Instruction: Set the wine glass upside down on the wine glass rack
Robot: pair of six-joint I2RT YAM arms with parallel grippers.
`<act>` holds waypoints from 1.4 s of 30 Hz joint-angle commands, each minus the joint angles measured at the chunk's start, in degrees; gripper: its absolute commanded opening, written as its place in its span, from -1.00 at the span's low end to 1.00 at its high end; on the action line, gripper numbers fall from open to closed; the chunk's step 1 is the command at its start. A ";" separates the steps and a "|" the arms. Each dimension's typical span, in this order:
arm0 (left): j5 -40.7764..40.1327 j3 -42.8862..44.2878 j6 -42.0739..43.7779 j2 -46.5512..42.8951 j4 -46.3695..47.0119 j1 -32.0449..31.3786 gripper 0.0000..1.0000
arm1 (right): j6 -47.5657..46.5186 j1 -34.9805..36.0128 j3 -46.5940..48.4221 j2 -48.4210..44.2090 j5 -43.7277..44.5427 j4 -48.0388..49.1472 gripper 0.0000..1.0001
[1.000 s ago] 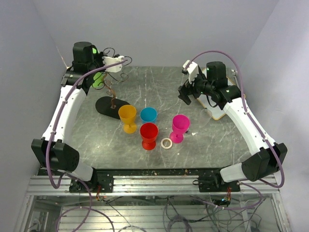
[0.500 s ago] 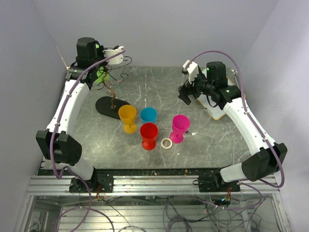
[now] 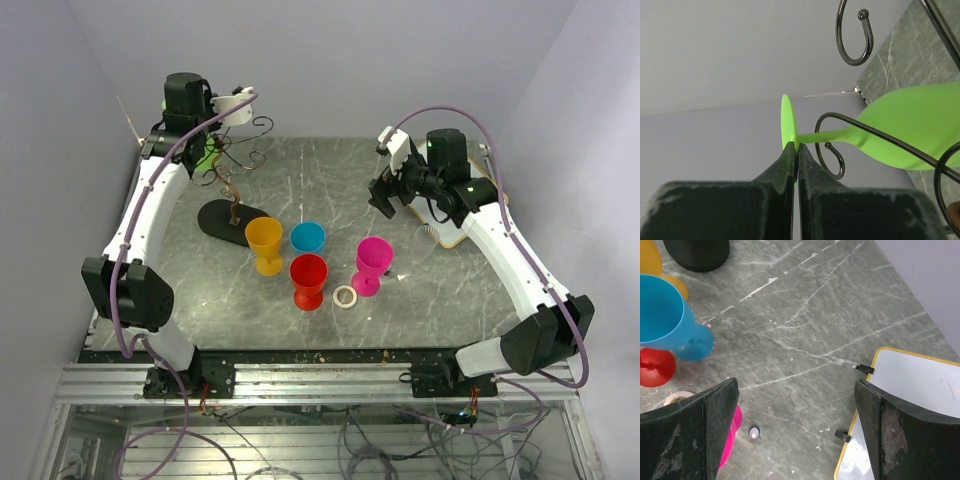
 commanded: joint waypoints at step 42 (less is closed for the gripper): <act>2.97 0.56 -5.29 -4.25 -11.77 -0.68 -0.50 | -0.26 -0.28 -1.01 1.07 -0.24 1.67 0.99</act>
